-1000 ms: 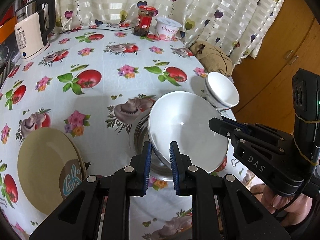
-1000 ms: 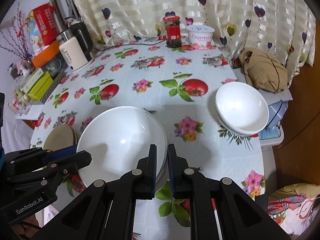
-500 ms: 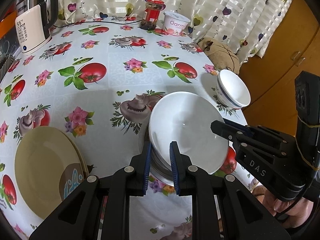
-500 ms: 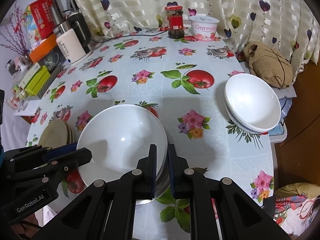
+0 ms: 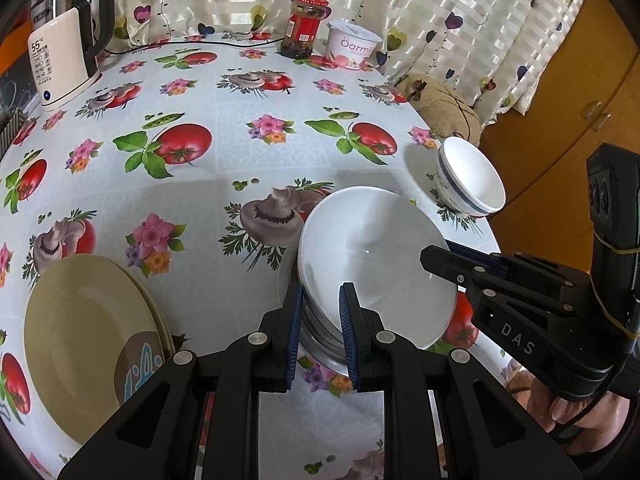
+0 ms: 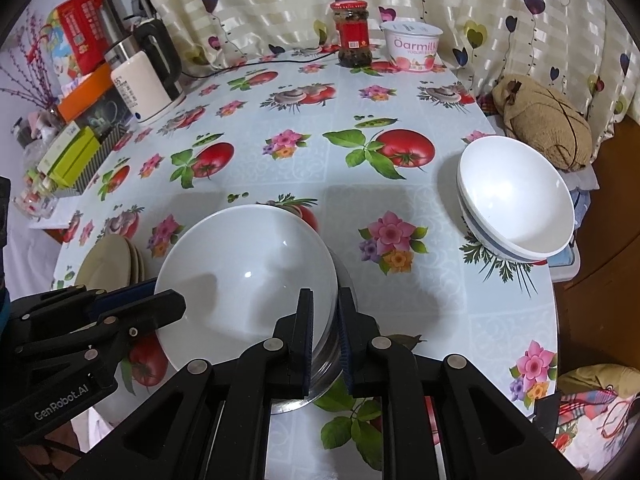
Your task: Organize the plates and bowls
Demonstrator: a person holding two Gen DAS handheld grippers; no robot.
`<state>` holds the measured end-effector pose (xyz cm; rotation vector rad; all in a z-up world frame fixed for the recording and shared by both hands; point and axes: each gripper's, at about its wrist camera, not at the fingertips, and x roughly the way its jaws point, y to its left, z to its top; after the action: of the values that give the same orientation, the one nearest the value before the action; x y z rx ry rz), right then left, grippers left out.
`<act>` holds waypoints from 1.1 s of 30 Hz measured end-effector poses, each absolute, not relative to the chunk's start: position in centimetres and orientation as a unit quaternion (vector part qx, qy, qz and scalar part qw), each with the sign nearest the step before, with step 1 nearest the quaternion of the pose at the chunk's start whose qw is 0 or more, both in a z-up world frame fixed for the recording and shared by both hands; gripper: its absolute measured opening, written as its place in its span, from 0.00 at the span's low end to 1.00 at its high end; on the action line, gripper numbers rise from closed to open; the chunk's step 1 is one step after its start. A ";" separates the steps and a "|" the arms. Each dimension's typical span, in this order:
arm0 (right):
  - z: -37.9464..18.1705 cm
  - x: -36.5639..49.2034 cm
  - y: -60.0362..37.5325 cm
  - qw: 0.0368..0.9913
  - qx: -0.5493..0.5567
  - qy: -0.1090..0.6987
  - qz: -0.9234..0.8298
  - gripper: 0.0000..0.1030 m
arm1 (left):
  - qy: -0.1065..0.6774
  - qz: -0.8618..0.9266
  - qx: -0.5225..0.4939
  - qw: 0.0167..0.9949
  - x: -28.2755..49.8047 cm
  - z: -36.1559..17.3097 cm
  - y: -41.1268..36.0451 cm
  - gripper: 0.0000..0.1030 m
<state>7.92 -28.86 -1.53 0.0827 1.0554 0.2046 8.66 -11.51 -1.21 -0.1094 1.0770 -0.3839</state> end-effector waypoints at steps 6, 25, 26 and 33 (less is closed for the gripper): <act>-1.4 7.8 -28.8 0.861 0.041 0.497 0.100 0.17 | 0.504 -0.183 -0.051 0.842 8.6 -1.0 -11.5 0.19; 1.3 5.6 -29.4 0.876 0.051 0.469 0.100 0.27 | 0.468 -0.177 -0.045 0.865 7.5 1.7 -11.5 0.19; 1.4 5.5 -29.5 0.876 0.051 0.468 0.100 0.27 | 0.466 -0.177 -0.044 0.866 7.4 1.9 -11.6 0.19; 2.3 4.6 -29.7 0.882 0.053 0.458 0.098 0.30 | 0.453 -0.179 -0.039 0.872 6.9 3.0 -11.9 0.19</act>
<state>4.57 -29.71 2.33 0.1105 0.9541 0.2039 6.90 -11.93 2.95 -0.0806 0.9474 -0.3740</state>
